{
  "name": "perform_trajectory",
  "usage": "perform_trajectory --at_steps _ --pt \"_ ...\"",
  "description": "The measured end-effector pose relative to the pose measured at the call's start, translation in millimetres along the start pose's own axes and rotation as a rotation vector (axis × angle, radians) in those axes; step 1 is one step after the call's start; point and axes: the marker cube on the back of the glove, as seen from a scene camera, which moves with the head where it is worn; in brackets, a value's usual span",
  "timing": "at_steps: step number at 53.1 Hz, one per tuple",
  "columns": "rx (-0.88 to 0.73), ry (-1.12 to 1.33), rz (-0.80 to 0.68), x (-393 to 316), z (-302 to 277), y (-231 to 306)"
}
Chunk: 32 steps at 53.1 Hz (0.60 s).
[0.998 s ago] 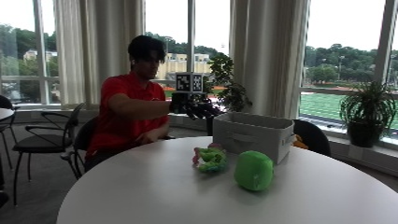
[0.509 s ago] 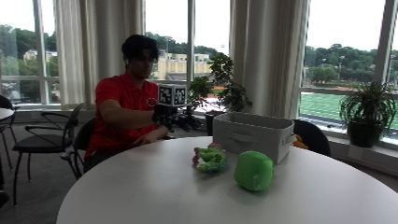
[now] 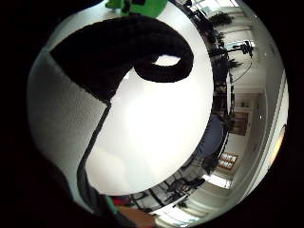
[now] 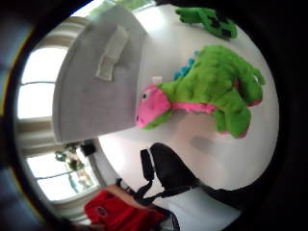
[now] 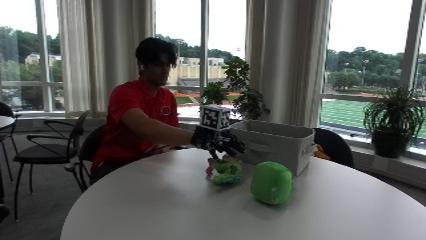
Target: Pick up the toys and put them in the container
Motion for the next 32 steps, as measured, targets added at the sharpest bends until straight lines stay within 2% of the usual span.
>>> perform_trajectory --at_steps 4,14,17,21,26,32 --pt "-0.142 0.015 -0.005 -9 23 -39" --pt "-0.402 0.134 -0.046 -25 76 -55" --pt "-0.411 0.182 -0.107 -25 74 -54" --pt "-0.405 0.265 -0.261 -6 70 -54" --pt "-0.351 0.243 -0.315 4 64 -55" --pt "-0.249 0.090 -0.118 -19 60 -53"
